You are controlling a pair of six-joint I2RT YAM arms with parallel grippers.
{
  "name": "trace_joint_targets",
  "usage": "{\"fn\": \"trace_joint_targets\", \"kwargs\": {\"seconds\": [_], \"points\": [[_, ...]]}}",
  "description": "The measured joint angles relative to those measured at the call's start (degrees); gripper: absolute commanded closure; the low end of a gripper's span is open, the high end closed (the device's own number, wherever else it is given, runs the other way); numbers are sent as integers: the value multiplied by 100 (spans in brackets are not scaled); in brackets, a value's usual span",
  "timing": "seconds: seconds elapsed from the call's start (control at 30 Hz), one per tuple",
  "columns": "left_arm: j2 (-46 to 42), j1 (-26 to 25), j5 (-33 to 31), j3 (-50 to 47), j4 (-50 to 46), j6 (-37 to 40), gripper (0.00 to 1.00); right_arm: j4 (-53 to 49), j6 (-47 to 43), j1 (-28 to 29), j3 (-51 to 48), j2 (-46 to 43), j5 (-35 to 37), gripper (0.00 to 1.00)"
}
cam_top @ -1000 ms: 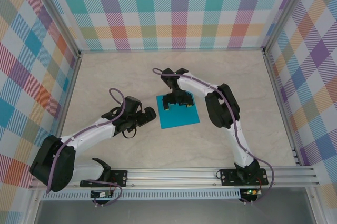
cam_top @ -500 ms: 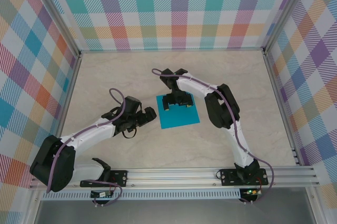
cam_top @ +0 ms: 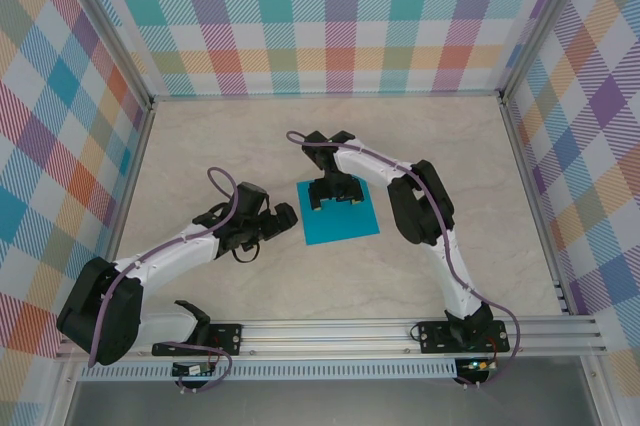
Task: Fold a paper plane with a square sheet of paper (pick it up from the middle)
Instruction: Fold a square sheet of paper at the center of the table.
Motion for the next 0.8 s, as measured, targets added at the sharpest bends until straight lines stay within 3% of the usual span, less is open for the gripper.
{"fn": "trace_joint_targets", "kwargs": {"seconds": [0.27, 0.5, 0.8], "points": [[-9, 0, 13, 7, -179, 0, 0, 74, 0, 0, -87, -4, -17, 3], [-11, 0, 13, 7, -267, 0, 0, 157, 2, 0, -179, -61, 2, 14], [-11, 0, 13, 7, -273, 0, 0, 146, -7, 0, -168, -98, 0, 16]]}}
